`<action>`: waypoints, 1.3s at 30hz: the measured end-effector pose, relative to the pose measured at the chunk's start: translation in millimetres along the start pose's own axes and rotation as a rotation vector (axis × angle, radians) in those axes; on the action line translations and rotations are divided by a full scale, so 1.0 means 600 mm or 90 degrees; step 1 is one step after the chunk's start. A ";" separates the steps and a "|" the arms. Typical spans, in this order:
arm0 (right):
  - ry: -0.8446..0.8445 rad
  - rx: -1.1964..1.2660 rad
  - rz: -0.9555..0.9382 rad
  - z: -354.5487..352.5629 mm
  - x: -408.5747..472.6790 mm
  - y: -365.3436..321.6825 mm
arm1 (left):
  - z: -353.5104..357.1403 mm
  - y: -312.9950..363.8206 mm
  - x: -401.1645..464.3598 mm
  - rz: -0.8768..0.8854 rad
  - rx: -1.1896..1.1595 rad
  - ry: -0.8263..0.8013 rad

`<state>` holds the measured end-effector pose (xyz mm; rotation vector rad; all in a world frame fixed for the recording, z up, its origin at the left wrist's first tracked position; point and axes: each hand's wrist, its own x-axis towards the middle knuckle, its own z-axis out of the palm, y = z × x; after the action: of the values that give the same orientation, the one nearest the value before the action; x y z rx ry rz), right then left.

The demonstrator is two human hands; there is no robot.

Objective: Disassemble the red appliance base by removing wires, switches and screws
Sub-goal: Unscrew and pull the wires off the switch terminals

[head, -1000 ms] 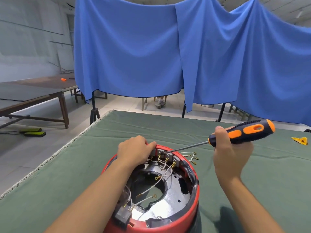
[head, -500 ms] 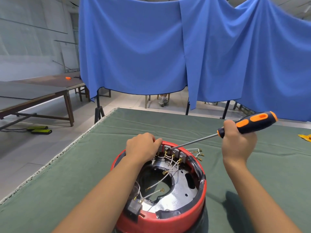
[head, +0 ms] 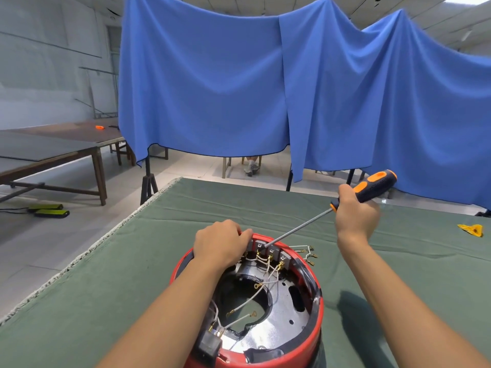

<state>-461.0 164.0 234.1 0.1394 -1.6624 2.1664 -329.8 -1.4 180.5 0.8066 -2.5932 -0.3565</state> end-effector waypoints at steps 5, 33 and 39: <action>0.053 0.055 -0.063 -0.035 -0.035 -0.007 | -0.004 0.002 0.001 -0.006 -0.004 -0.004; 0.062 -0.041 0.072 -0.015 -0.017 0.009 | -0.007 0.004 -0.007 -0.006 0.005 -0.015; 0.073 0.018 0.003 -0.047 -0.036 -0.002 | -0.008 0.004 -0.007 -0.005 0.006 -0.014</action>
<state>-436.0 185.6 220.1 0.0194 -1.5709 2.1590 -326.1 2.4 184.2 0.8204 -2.6142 -0.3576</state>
